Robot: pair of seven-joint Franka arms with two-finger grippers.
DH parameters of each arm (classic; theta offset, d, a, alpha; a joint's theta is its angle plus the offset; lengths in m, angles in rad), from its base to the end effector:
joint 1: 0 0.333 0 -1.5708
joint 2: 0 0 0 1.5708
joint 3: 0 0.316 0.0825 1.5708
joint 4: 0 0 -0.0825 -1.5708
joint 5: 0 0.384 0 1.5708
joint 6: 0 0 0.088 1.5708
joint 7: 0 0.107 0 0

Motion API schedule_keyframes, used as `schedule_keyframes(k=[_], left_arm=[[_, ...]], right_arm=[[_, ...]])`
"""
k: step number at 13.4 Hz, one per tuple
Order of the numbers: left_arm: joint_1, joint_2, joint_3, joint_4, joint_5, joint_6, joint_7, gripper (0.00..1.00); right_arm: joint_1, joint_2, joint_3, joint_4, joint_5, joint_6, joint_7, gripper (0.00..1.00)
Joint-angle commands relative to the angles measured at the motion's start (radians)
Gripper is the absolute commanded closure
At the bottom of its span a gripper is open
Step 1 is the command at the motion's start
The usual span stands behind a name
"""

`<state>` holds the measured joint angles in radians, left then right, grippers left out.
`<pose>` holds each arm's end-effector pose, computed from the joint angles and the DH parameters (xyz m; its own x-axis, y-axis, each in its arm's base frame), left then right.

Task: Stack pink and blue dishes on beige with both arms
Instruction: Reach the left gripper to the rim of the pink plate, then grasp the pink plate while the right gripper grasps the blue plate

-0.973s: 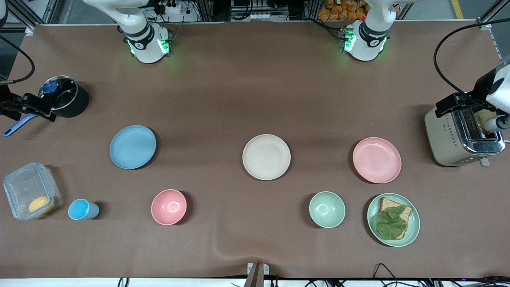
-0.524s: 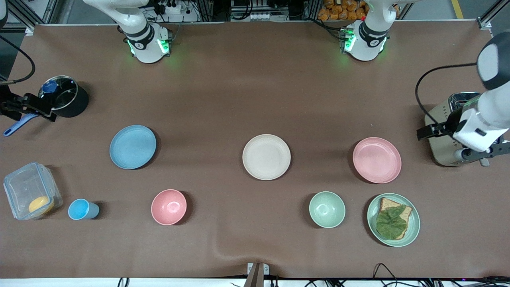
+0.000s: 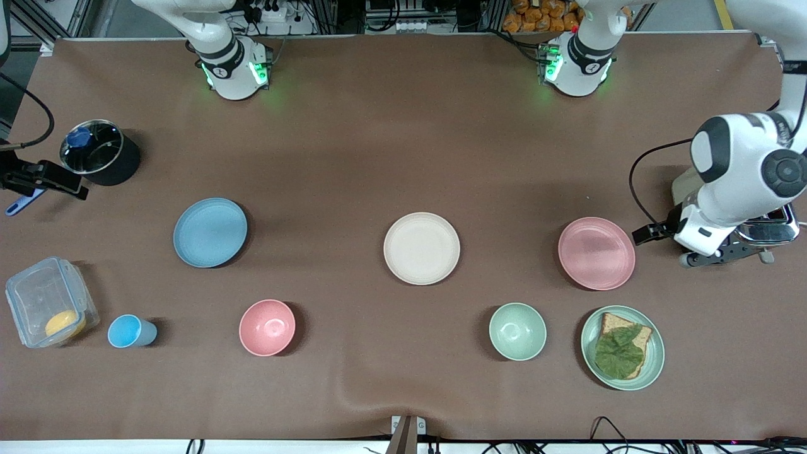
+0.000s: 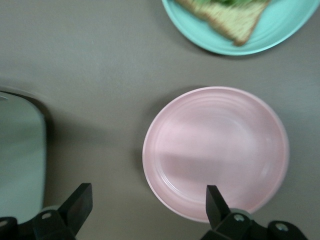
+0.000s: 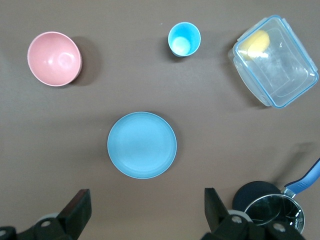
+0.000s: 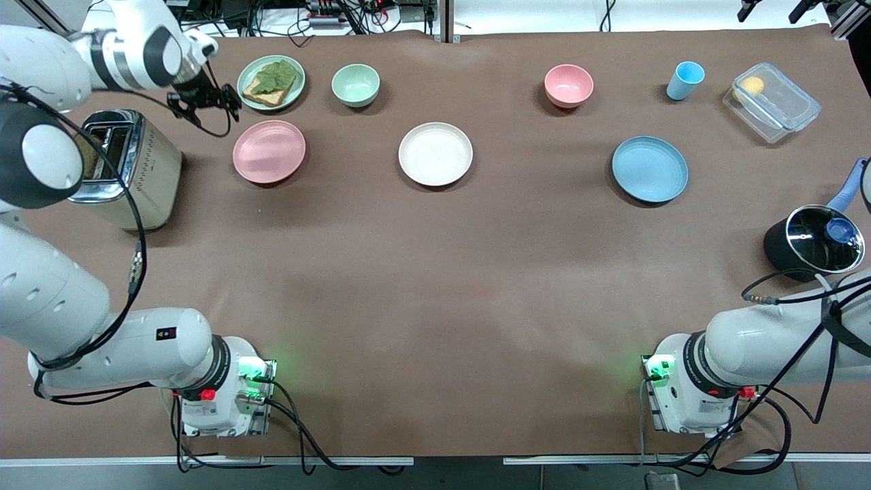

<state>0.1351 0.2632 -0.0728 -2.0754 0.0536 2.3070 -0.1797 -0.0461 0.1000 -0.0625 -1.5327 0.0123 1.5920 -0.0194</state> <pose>0.5788 0.0380 0.3000 0.9781 0.2064 -0.0269 0.2057 -0.9783 -0.0249 0.5824 -0.0604 0.5874 0.9952 -0.0892 -0.0404 -0.0895 -0.9960 -0.0068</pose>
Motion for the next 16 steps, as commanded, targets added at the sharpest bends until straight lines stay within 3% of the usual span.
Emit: schedule_keyframes(k=[1,4,9,12,16], left_arm=[[0.026,0.071,-0.007,-0.014,0.012,0.077,0.016,0.00],[0.029,0.149,-0.007,-0.012,0.012,0.136,0.011,0.00],[0.049,0.189,-0.009,-0.011,0.005,0.158,0.009,0.01],[0.044,0.194,-0.009,-0.011,0.003,0.160,0.009,0.28],[0.040,0.202,-0.009,-0.009,0.000,0.160,-0.003,0.54]], right_arm=[[-0.035,0.030,0.009,-0.012,-0.012,-0.007,0.004,0.00],[-0.070,0.093,0.009,-0.068,0.043,0.015,-0.039,0.00],[-0.097,0.099,0.009,-0.341,0.113,0.325,-0.141,0.00],[-0.097,0.118,0.009,-0.457,0.123,0.469,-0.188,0.00],[-0.165,0.230,0.010,-0.478,0.162,0.575,-0.390,0.00]])
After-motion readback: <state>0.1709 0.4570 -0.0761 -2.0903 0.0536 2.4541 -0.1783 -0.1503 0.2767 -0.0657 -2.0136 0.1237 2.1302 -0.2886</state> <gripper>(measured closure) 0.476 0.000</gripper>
